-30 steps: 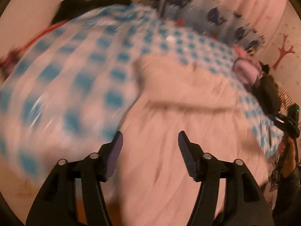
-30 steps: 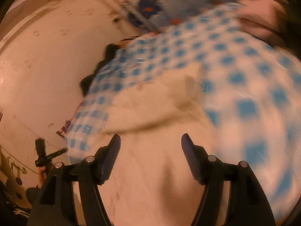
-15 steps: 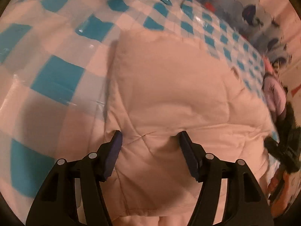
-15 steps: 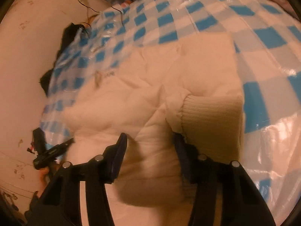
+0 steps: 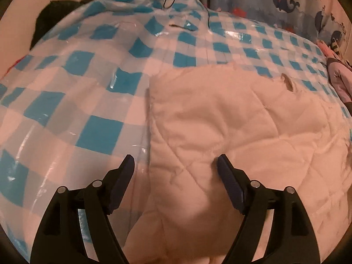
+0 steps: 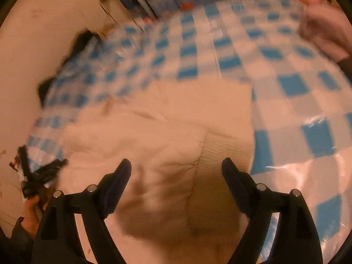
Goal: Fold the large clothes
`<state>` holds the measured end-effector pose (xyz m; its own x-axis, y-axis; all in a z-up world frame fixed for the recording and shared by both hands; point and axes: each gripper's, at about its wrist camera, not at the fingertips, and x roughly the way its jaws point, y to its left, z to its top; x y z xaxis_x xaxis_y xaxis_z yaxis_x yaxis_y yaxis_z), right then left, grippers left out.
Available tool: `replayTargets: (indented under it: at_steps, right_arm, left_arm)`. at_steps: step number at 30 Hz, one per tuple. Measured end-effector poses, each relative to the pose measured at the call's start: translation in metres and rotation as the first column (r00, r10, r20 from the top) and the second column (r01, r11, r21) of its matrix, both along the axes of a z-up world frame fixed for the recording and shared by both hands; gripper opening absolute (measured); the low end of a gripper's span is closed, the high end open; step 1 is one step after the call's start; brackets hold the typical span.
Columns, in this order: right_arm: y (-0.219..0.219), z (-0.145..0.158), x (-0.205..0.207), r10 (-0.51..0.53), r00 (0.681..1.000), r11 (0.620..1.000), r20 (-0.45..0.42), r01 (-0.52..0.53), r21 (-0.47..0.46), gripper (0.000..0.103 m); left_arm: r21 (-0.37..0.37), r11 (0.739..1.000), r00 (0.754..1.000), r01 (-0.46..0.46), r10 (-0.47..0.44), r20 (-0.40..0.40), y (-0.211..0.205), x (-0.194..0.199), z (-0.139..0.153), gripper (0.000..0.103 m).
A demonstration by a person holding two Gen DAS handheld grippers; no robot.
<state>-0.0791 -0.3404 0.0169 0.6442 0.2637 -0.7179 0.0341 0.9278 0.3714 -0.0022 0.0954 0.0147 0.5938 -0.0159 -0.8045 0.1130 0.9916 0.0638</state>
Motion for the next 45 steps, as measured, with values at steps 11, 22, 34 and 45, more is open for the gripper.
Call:
replayTargets:
  at_steps: [11,22,34,45]
  right_arm:
    - [-0.015,-0.036,-0.016,-0.058,0.995,0.998,-0.077,0.058,-0.004,0.09]
    - [-0.003,-0.013,0.035,-0.08,0.997,0.961,0.024,0.084,-0.264,0.09]
    - [-0.015,-0.052,0.052,-0.076,0.99,0.98,-0.117,0.052,-0.19,0.096]
    - [-0.062,-0.009,-0.154,0.06,0.979,0.984,-0.194,-0.025,0.176,0.096]
  left_arm:
    - [0.122,0.992,0.993,0.042,-0.055,0.1,-0.016,-0.026,-0.005,0.076]
    - [0.141,0.989,0.987,0.049,-0.07,0.146,-0.02,-0.034,-0.007,0.076]
    - [0.115,0.992,0.989,0.053,-0.068,0.132,-0.017,-0.034,-0.011,0.081]
    - [-0.192,0.981,0.995,0.034,-0.051,-0.084,0.123,-0.141,0.033,0.085]
